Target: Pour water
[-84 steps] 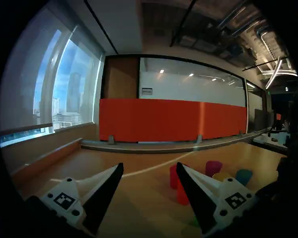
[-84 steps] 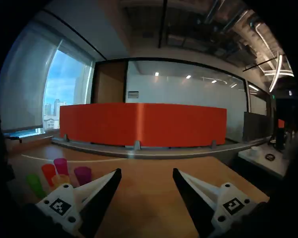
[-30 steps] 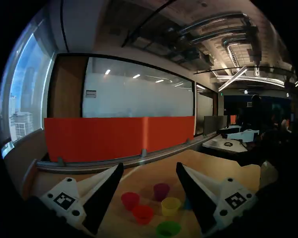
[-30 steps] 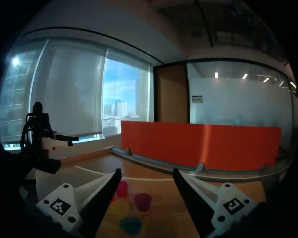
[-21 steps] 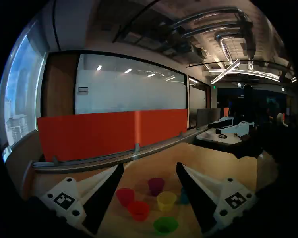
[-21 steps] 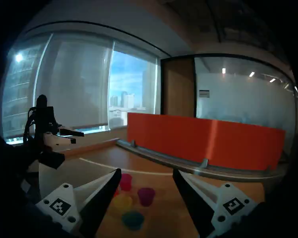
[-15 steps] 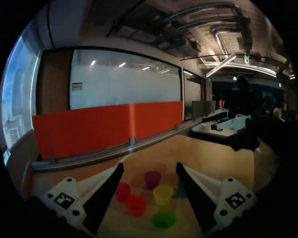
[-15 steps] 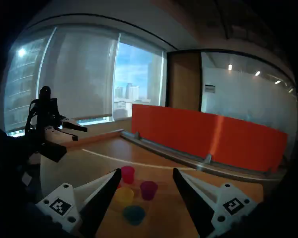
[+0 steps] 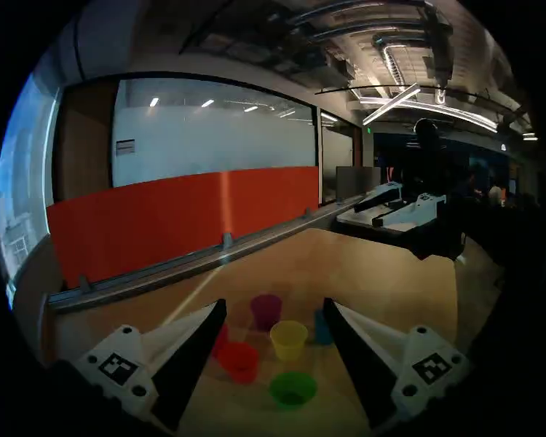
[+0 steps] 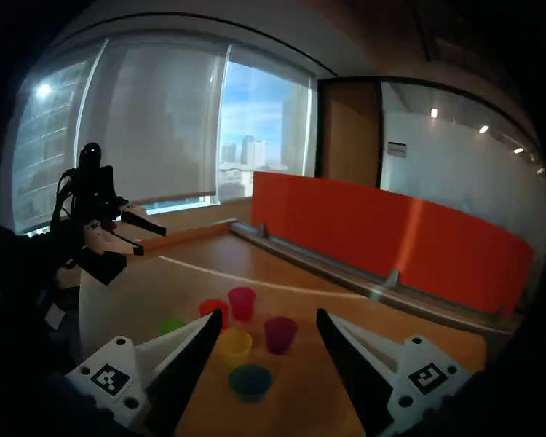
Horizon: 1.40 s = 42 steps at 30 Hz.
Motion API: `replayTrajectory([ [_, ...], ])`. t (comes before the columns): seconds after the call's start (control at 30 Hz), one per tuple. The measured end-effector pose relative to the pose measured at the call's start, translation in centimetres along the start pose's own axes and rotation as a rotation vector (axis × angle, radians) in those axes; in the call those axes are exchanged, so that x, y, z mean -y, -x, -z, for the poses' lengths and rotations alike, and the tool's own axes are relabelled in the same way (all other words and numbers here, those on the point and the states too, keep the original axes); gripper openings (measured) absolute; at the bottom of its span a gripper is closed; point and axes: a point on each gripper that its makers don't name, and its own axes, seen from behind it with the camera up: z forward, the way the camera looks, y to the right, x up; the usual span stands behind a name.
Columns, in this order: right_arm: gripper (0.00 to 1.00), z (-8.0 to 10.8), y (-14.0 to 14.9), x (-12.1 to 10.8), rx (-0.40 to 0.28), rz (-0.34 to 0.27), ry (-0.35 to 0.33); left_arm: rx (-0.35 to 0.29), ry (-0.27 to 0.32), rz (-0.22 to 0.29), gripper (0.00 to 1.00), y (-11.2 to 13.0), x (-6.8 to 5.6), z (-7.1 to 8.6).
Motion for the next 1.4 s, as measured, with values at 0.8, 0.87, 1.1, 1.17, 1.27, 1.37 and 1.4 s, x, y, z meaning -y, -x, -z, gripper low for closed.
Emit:
replayTrajectory([
  [0.8, 1.00, -2.0, 7.9, 0.5, 0.109, 0.022, -0.018, 0.104, -0.007, -0.002, 0.99, 7.7, -0.5, -1.9],
  [0.87, 1.00, -2.3, 8.4, 0.6, 0.112, 0.026, -0.021, 0.113, 0.003, 0.000, 0.98, 8.4, -0.7, -2.1],
  [1.1, 1.00, -3.3, 10.7, 1.2, 0.150, 0.047, -0.031, 0.160, 0.022, 0.005, 0.98, 11.5, -1.3, -2.7],
  [1.17, 1.00, -3.6, 11.3, 1.4, 0.158, 0.046, -0.033, 0.176, 0.026, -0.002, 0.98, 12.5, -1.4, -2.8],
  [1.27, 1.00, -4.1, 12.2, 1.6, 0.169, 0.040, -0.038, 0.202, 0.036, -0.012, 0.99, 14.0, -1.8, -3.0],
  [1.37, 1.00, -4.6, 13.1, 1.7, 0.179, 0.026, -0.043, 0.224, 0.046, -0.018, 0.99, 15.3, -2.2, -3.2],
  [1.4, 1.00, -4.8, 13.4, 1.8, 0.183, 0.020, -0.045, 0.231, 0.050, -0.019, 0.98, 15.8, -2.3, -3.3],
])
